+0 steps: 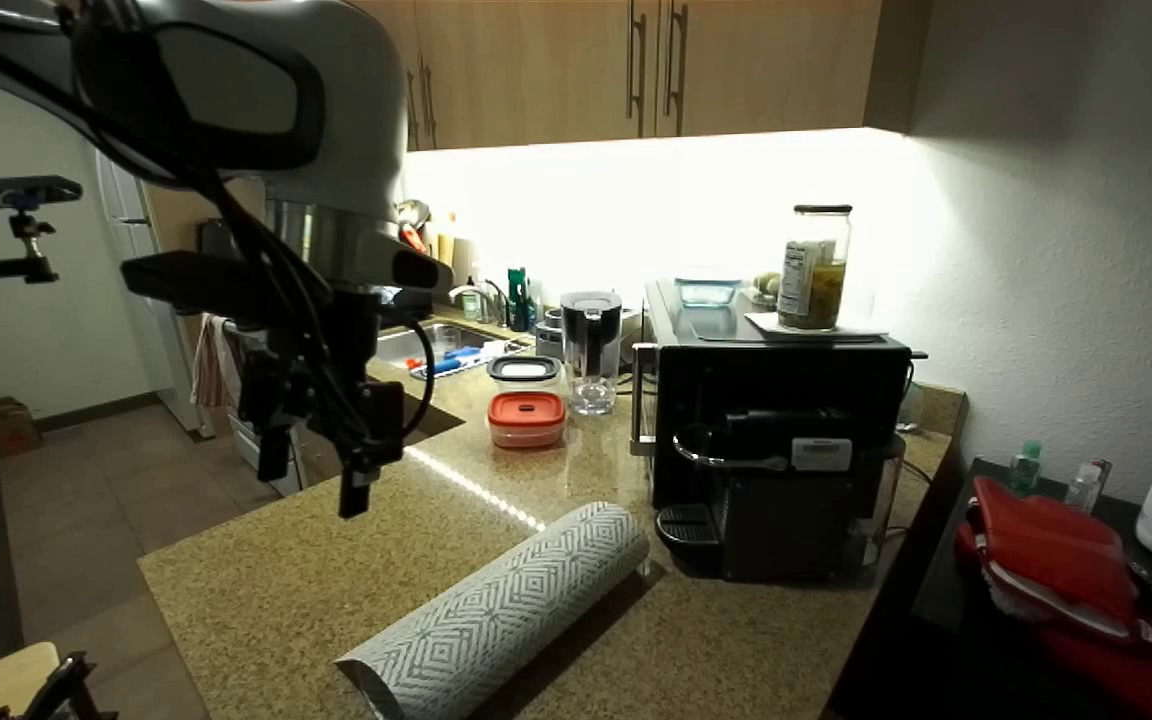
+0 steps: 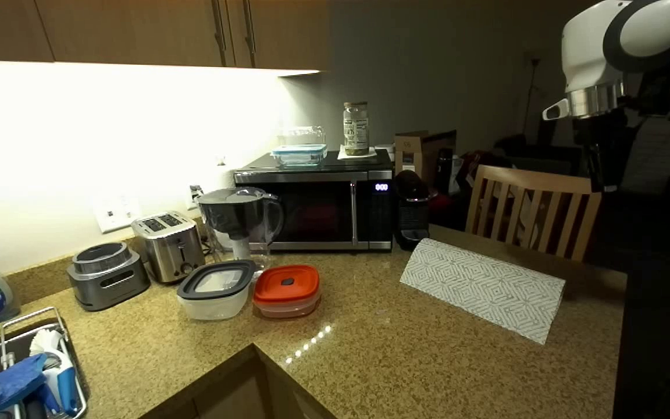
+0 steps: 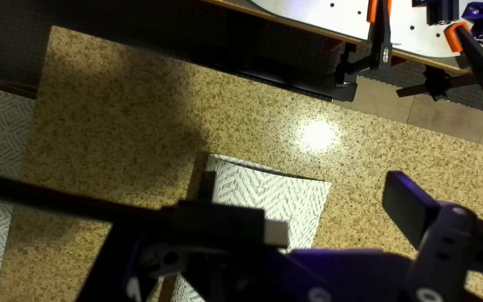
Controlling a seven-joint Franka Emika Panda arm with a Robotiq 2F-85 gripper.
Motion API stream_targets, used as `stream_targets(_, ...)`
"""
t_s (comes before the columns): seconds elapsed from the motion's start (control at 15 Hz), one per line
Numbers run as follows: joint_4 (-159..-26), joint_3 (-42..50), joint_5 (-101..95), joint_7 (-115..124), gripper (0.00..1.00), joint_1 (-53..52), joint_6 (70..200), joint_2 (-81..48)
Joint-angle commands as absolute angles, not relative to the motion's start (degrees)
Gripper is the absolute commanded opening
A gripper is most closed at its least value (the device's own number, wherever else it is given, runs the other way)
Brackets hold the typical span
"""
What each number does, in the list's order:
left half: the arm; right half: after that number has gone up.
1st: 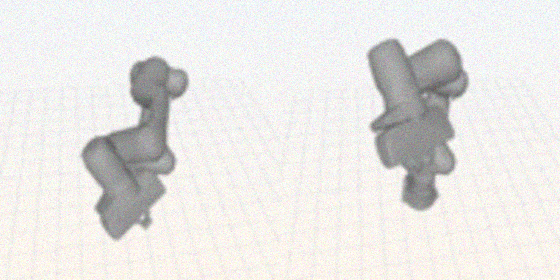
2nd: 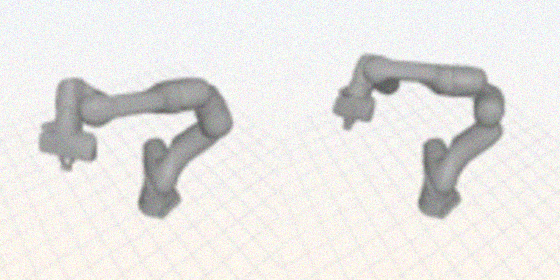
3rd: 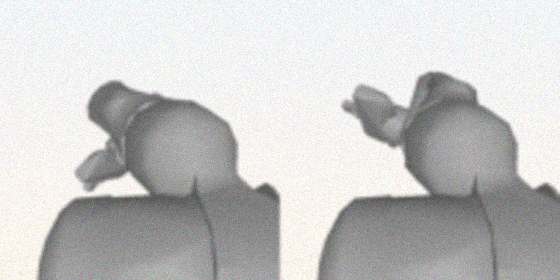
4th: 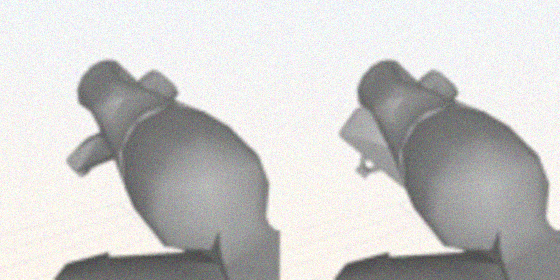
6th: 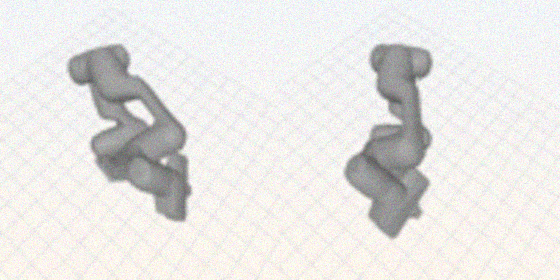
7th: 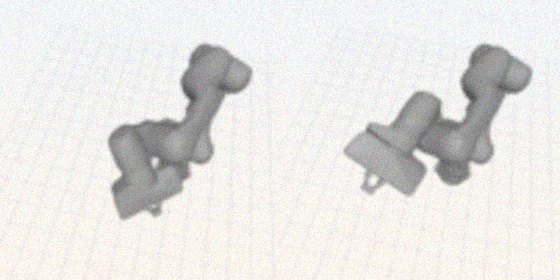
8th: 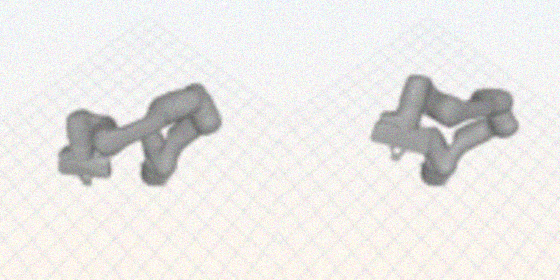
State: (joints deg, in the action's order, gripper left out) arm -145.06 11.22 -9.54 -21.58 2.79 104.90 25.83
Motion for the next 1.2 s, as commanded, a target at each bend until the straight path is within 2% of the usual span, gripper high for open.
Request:
stream_targets(0.0, -144.96, 10.71, -9.32, -21.76, 1.00, 3.30, 104.77, 25.78)
stream_targets(0.73, -144.96, 10.71, -9.32, -21.76, 1.00, 3.30, 104.77, 25.78)
stream_targets(1.13, -149.38, 10.14, -7.91, -18.37, 1.00, 3.16, 107.60, 25.86)
